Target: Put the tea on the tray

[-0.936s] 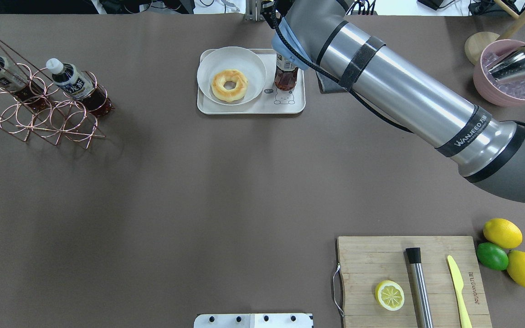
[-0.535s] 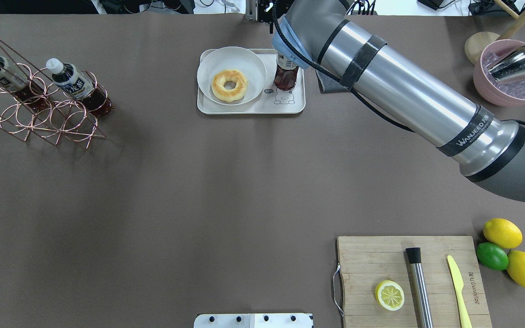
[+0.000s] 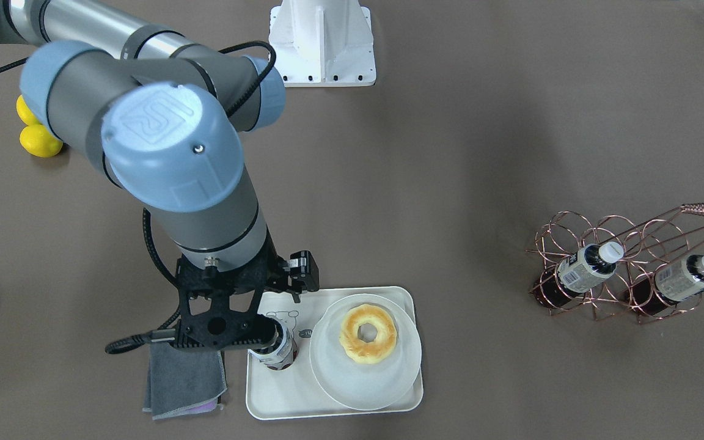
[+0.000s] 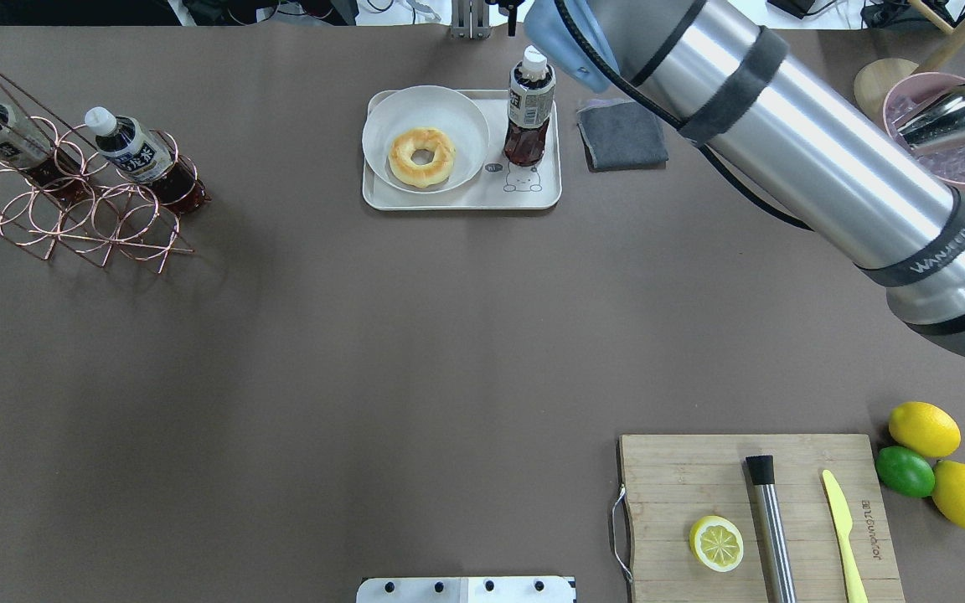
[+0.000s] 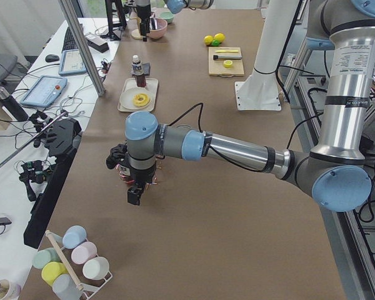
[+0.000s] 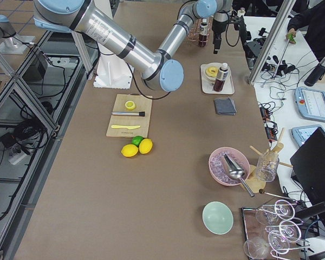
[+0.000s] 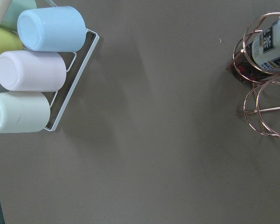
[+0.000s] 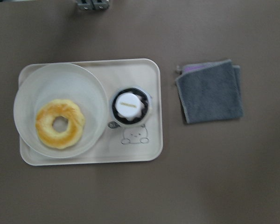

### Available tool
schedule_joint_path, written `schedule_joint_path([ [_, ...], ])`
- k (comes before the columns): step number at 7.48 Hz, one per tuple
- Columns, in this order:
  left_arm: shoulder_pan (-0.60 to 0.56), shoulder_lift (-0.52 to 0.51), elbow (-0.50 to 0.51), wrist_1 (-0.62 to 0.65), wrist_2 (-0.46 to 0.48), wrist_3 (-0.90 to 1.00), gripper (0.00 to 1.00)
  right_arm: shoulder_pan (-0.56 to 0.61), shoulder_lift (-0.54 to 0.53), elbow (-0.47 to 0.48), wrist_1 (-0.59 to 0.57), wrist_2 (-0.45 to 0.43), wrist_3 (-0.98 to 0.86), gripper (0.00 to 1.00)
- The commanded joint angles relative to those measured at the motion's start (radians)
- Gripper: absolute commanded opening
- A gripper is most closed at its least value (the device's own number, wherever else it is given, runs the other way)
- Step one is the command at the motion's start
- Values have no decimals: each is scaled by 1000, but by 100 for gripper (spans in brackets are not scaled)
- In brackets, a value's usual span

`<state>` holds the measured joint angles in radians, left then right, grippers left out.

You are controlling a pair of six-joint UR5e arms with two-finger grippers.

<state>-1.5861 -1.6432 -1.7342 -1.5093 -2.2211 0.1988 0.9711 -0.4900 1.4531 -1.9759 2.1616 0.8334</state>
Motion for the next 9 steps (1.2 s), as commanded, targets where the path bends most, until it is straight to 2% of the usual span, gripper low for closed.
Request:
schedule_joint_path([
  [1, 0, -6, -1, 0, 1, 1, 98, 32, -314, 446, -262, -34, -90, 100],
  [2, 0, -6, -4, 0, 0, 1, 98, 61, -460, 522, -253, -84, -253, 100],
  [4, 0, -7, -7, 0, 0, 1, 98, 217, -687, 517, -157, -83, -588, 100],
  [5, 0, -7, -7, 0, 0, 1, 98, 313, -782, 475, -74, -75, -731, 100],
  [6, 0, -9, -5, 0, 0, 1, 98, 424, -847, 402, -4, -43, -887, 100],
  [7, 0, -12, 1, 1, 0, 1, 98, 530, -876, 289, 37, 46, -1048, 100],
  [8, 0, -10, 5, 3, 0, 2, 98, 620, -887, 169, 61, 67, -1215, 100],
  [9, 0, -3, 7, 3, 0, 2, 98, 680, -892, 108, 63, 67, -1275, 100],
])
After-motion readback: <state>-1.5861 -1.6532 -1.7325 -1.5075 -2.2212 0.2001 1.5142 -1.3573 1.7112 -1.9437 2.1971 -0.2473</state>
